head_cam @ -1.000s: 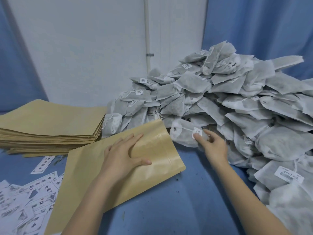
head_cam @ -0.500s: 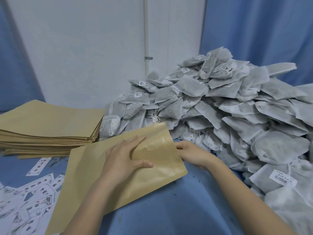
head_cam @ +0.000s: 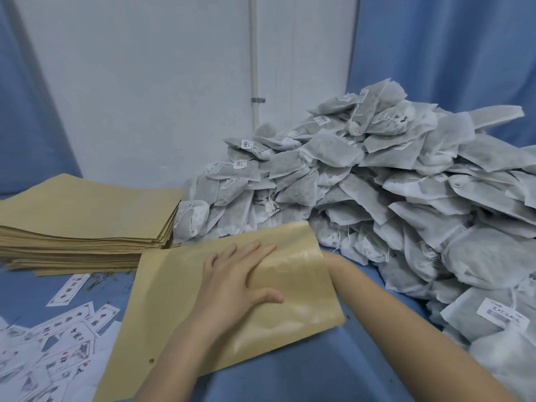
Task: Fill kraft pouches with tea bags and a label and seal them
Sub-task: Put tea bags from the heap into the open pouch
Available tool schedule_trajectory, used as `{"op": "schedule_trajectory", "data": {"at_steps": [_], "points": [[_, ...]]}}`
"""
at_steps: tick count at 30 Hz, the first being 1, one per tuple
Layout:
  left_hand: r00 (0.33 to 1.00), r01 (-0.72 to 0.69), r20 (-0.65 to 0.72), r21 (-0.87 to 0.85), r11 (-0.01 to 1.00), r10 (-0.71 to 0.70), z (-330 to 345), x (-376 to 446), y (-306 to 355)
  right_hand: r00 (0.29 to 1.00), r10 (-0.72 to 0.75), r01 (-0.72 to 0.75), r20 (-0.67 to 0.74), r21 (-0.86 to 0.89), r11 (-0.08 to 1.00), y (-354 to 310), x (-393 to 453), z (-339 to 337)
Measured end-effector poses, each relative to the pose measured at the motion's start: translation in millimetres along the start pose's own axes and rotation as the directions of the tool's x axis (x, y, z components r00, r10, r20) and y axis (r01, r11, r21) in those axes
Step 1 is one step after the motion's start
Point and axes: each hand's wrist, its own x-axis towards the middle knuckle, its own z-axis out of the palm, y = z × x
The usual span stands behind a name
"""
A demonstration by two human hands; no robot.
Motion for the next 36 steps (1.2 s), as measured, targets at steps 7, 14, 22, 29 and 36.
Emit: {"op": "schedule_trajectory", "data": {"at_steps": [7,14,22,29,36], "points": [[0.998,0.021,-0.059,0.008,1.000,-0.020,-3.1,2.2,-5.1,0.730,0.347,0.254,-0.589,0.705,0.663,31.2,5.5,-49.7],[0.996,0.044,-0.077,-0.072,0.996,-0.050,-8.3,3.2,-8.0,0.650,0.481,0.377,-0.588,0.800,0.468,36.8,27.5,-58.0],[0.995,0.043,-0.083,-0.074,0.996,-0.049,-9.3,3.2,-7.0,0.723,0.077,0.414,-0.686,0.521,0.746,53.3,-28.2,-28.0],[0.982,0.057,-0.173,-0.080,0.995,-0.070,-12.0,2.1,-8.2,0.934,-0.190,0.331,-0.302,0.532,0.780,40.4,-35.8,-15.6],[0.991,-0.018,-0.130,-0.221,0.975,-0.011,-14.0,1.7,-4.8,0.966,-0.245,0.257,-0.077,0.271,0.928,31.7,-22.7,0.4]]}}
